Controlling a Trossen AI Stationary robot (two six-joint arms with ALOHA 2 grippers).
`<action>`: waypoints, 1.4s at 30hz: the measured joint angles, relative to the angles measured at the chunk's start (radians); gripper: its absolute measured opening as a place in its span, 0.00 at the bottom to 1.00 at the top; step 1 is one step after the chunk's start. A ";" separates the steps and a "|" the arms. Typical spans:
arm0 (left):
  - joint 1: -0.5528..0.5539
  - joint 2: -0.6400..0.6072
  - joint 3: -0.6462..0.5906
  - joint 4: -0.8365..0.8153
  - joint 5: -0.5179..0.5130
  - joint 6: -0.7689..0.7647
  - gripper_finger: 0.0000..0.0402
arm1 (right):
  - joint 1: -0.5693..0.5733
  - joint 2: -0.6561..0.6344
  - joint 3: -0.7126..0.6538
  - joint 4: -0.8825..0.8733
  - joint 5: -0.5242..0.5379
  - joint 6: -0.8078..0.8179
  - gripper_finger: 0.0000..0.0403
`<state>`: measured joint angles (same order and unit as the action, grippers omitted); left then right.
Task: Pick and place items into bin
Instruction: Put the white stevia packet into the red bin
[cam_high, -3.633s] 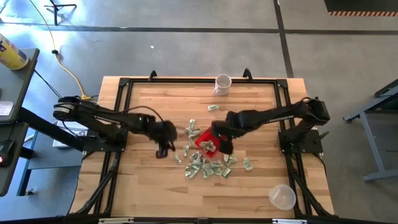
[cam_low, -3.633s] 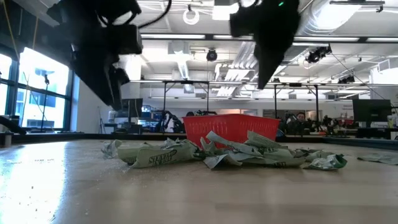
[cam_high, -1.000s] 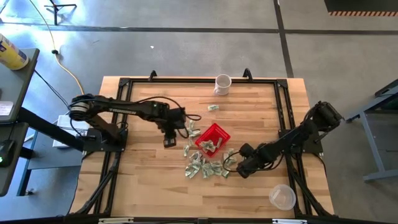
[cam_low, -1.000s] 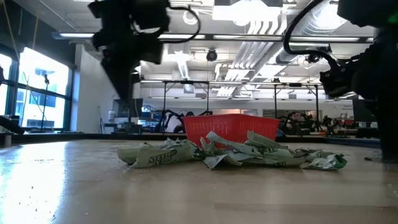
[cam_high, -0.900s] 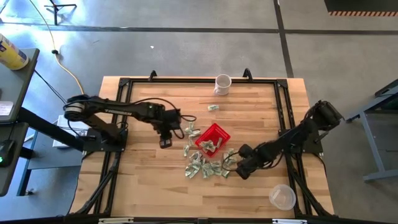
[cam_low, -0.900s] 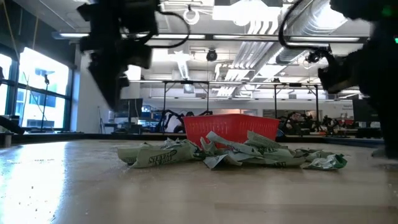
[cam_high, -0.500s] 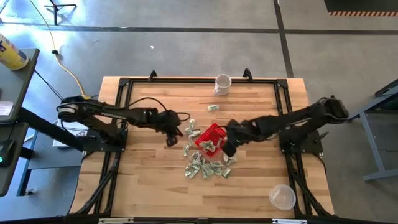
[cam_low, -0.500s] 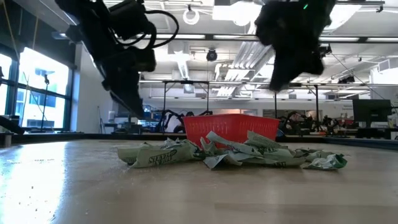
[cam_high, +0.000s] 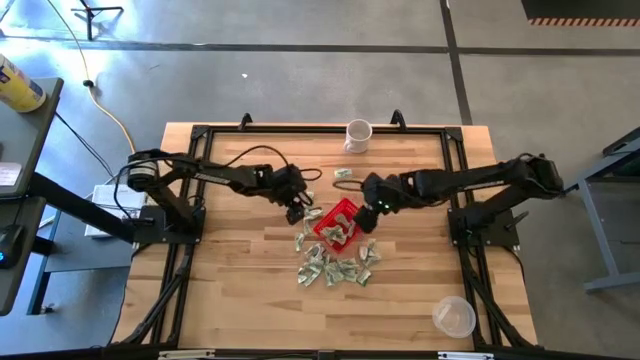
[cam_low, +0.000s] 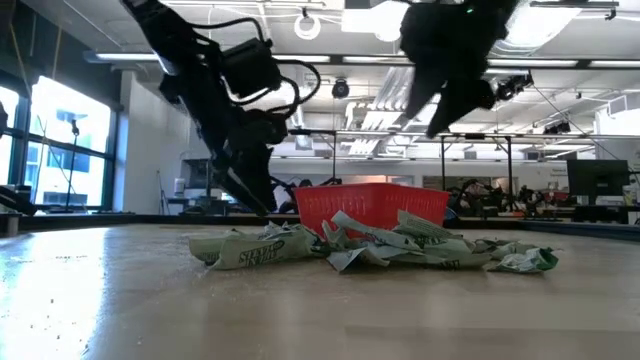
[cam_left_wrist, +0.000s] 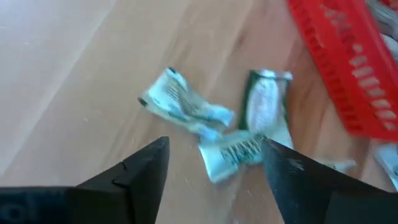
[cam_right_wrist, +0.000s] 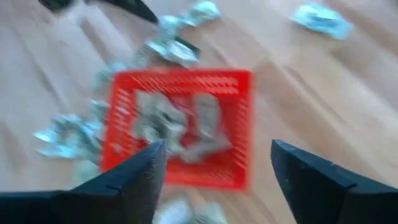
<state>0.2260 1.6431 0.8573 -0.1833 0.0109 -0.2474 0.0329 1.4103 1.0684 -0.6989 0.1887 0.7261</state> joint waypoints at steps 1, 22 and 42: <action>0.011 0.020 0.022 0.001 0.000 -0.008 0.73 | 0.009 -0.014 0.005 -0.045 0.030 0.000 0.72; 0.003 0.313 0.433 -0.336 -0.184 0.062 0.10 | 0.092 -0.083 -0.037 -0.386 0.218 0.164 0.69; -0.177 0.433 0.846 -0.519 0.194 0.034 0.27 | 0.081 -0.278 -0.037 -0.563 0.311 0.132 0.56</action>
<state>0.0494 2.0758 1.7035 -0.7023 0.2051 -0.2138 0.1137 1.1326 1.0309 -1.2619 0.4993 0.8585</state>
